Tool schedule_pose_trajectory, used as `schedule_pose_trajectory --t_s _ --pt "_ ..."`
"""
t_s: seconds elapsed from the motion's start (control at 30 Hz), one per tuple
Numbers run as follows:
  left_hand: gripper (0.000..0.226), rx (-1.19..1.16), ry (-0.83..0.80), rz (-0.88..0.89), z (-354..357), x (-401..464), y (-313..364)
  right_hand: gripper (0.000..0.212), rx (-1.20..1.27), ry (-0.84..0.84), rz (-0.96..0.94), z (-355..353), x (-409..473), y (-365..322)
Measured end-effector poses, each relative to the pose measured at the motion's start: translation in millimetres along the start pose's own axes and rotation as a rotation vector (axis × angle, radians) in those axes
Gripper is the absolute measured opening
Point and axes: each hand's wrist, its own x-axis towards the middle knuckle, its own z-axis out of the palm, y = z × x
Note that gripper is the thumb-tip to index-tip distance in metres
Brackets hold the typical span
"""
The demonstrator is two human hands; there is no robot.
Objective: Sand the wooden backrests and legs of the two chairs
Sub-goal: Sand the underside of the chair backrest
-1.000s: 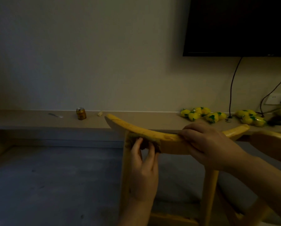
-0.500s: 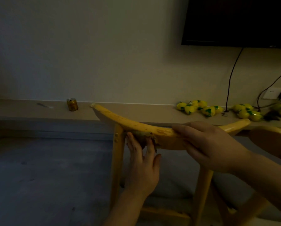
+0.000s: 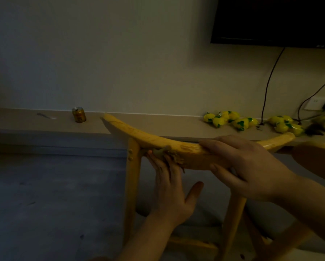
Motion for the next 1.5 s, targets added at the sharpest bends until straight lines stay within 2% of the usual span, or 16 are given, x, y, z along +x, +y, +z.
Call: schedule_pose_trajectory --t_s 0.1,0.27,0.4,0.47,0.53,0.63,0.73,0.87,1.03,1.2,1.27,1.4,1.5 --pt "0.085 0.155 -0.036 0.142 12 -3 9 0.058 0.011 -0.007 -0.004 -1 0 0" --pt "0.084 0.322 -0.042 0.189 2 3 -18 0.058 0.041 -0.022 -0.014 -3 0 0" --pt "0.095 0.223 0.016 0.028 -17 9 -34 0.059 0.055 -0.033 -0.006 -5 -2 0" --pt "0.104 0.109 -0.045 -0.083 -16 9 -28 0.059 0.068 -0.038 0.004 -6 -2 0" --pt "0.102 0.049 -0.111 -0.135 -5 5 -15 0.059 0.076 -0.041 0.010 -7 -1 1" --pt "0.089 0.153 -0.163 -0.031 13 -2 4 0.059 0.082 -0.046 0.008 -8 -1 0" --pt "0.083 0.223 -0.060 0.016 18 -2 1 0.060 0.096 -0.057 0.008 -9 -1 0" --pt "0.084 0.274 0.022 0.056 6 1 -16 0.060 0.105 -0.061 0.004 -11 -2 0" --pt "0.084 0.173 0.056 0.037 15 -1 -1 0.062 0.108 -0.067 0.017 -11 -2 -2" --pt "0.075 0.217 0.010 0.161 22 -2 4 0.061 0.126 -0.072 0.004 -10 -1 -1" --pt "0.075 0.240 0.007 0.122 15 -1 -8 0.060 0.136 -0.064 -0.005 -9 -1 0" --pt "0.086 0.201 -0.022 -0.105 0 2 -20 0.059 0.140 -0.039 -0.004 -10 -2 0" --pt "0.086 0.118 -0.037 -0.113 12 0 -10 0.059 0.137 -0.039 0.004 -10 -2 0"
